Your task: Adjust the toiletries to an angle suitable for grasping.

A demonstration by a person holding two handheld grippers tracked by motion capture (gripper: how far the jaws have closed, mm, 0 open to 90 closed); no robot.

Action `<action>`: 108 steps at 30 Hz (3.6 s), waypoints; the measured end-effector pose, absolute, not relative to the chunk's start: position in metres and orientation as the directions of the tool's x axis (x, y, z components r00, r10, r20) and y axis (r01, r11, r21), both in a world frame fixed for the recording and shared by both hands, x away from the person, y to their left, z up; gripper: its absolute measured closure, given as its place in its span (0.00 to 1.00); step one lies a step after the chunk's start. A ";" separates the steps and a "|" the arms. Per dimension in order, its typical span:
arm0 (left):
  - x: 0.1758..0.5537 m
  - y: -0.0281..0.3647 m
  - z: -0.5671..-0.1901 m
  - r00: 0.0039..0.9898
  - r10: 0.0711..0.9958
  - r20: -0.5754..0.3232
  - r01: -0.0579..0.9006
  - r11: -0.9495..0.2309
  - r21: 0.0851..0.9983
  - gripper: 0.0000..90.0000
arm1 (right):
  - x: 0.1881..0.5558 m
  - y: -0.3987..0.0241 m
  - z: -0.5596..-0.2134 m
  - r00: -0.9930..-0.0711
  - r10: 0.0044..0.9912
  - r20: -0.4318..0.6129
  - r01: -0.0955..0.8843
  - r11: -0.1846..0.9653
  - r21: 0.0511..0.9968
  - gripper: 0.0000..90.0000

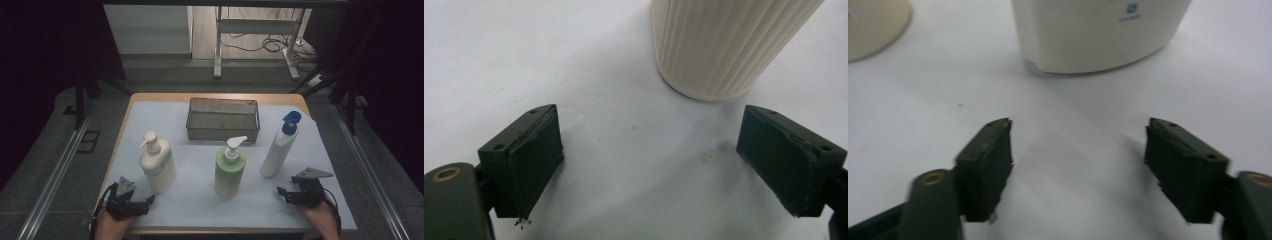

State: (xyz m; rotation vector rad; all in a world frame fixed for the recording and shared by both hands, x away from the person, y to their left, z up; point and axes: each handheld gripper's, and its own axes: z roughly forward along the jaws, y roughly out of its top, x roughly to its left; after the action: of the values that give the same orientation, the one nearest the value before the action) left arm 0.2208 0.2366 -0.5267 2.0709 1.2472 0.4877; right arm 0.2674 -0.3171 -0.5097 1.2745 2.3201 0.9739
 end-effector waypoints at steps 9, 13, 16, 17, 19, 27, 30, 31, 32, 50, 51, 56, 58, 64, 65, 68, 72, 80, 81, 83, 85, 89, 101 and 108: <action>0.221 0.237 -0.527 0.475 0.880 -0.020 0.632 -0.325 0.704 0.12 | 0.263 -0.309 -0.497 -0.578 0.812 0.078 0.594 0.354 0.722 0.46; 0.221 0.237 -0.527 0.475 0.880 -0.020 0.632 -0.325 0.704 0.12 | 0.263 -0.305 -0.492 -0.594 0.800 0.084 0.590 0.362 0.722 0.51; 0.221 0.237 -0.527 0.475 0.880 -0.020 0.632 -0.325 0.704 0.12 | 0.263 -0.301 -0.490 -0.605 0.791 0.087 0.589 0.371 0.718 0.56; 0.221 0.237 -0.527 0.475 0.880 -0.020 0.632 -0.325 0.704 0.12 | 0.263 -0.300 -0.489 -0.608 0.789 0.089 0.589 0.374 0.717 0.58; 0.221 0.237 -0.527 0.475 0.880 -0.020 0.632 -0.324 0.704 0.12 | 0.263 -0.297 -0.487 -0.615 0.784 0.084 0.583 0.380 0.718 0.64; 0.221 0.237 -0.527 0.474 0.880 -0.020 0.631 -0.324 0.705 0.12 | 0.263 -0.283 -0.476 -0.633 0.772 0.060 0.540 0.384 0.749 0.95; 0.221 0.237 -0.527 0.475 0.880 -0.020 0.631 -0.324 0.705 0.12 | 0.265 -0.278 -0.474 -0.628 0.776 0.061 0.542 0.380 0.749 0.99; 0.221 0.237 -0.527 0.475 0.880 -0.020 0.631 -0.324 0.705 0.12 | 0.266 -0.276 -0.473 -0.625 0.779 0.060 0.543 0.378 0.750 0.99; 0.221 0.237 -0.527 0.475 0.880 -0.020 0.631 -0.324 0.705 0.12 | 0.267 -0.274 -0.473 -0.622 0.780 0.061 0.544 0.375 0.751 0.99; 0.221 0.237 -0.527 0.475 0.880 -0.020 0.630 -0.324 0.706 0.12 | 0.288 -0.240 -0.475 -0.582 0.813 0.011 0.539 0.375 0.754 1.00; 0.221 0.237 -0.527 0.475 0.880 -0.020 0.630 -0.324 0.706 0.12 | 0.289 -0.239 -0.476 -0.576 0.817 0.006 0.540 0.375 0.753 1.00; 0.221 0.237 -0.527 0.475 0.880 -0.021 0.630 -0.324 0.705 0.12 | 0.293 -0.236 -0.480 -0.543 0.839 -0.020 0.550 0.374 0.747 1.00; 0.221 0.237 -0.527 0.475 0.880 -0.021 0.631 -0.324 0.705 0.12 | 0.293 -0.237 -0.481 -0.535 0.845 -0.018 0.557 0.368 0.745 1.00; 0.221 0.237 -0.527 0.475 0.880 -0.020 0.630 -0.324 0.705 0.12 | 0.291 -0.236 -0.481 -0.528 0.848 -0.048 0.552 0.385 0.739 1.00; 0.221 0.237 -0.527 0.475 0.880 -0.021 0.631 -0.324 0.705 0.12 | 0.290 -0.237 -0.481 -0.523 0.851 -0.050 0.554 0.384 0.739 1.00; 0.221 0.237 -0.527 0.475 0.880 -0.021 0.631 -0.324 0.705 0.12 | 0.289 -0.237 -0.481 -0.522 0.851 -0.050 0.554 0.383 0.739 1.00; 0.221 0.237 -0.527 0.475 0.880 -0.020 0.631 -0.324 0.705 0.12 | 0.288 -0.241 -0.481 -0.516 0.855 -0.063 0.554 0.388 0.737 1.00; 0.221 0.237 -0.527 0.475 0.880 -0.021 0.631 -0.324 0.705 0.12 | 0.286 -0.252 -0.481 -0.503 0.862 -0.057 0.561 0.376 0.737 1.00; 0.221 0.237 -0.527 0.475 0.880 -0.021 0.631 -0.324 0.705 0.12 | 0.285 -0.254 -0.481 -0.503 0.863 -0.053 0.563 0.374 0.737 1.00; 0.221 0.237 -0.527 0.475 0.880 -0.020 0.630 -0.324 0.705 0.12 | 0.285 -0.254 -0.480 -0.503 0.862 -0.058 0.562 0.377 0.736 1.00; 0.221 0.237 -0.527 0.475 0.880 -0.020 0.630 -0.324 0.705 0.12 | 0.284 -0.256 -0.480 -0.500 0.864 -0.061 0.563 0.378 0.735 1.00; 0.221 0.237 -0.527 0.475 0.880 -0.021 0.631 -0.324 0.705 0.12 | 0.283 -0.260 -0.480 -0.497 0.865 -0.066 0.564 0.380 0.733 1.00; 0.221 0.237 -0.527 0.475 0.880 -0.021 0.630 -0.324 0.705 0.12 | 0.281 -0.282 -0.483 -0.474 0.878 -0.070 0.578 0.370 0.727 1.00; 0.221 0.237 -0.527 0.475 0.880 -0.021 0.631 -0.324 0.705 0.12 | 0.281 -0.300 -0.486 -0.449 0.891 -0.068 0.592 0.354 0.724 1.00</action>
State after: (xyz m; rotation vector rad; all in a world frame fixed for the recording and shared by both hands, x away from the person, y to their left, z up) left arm 0.2207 0.2367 -0.5271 2.0684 1.2454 0.4891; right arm 0.2807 -0.2999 -0.4856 1.2902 2.1665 0.8781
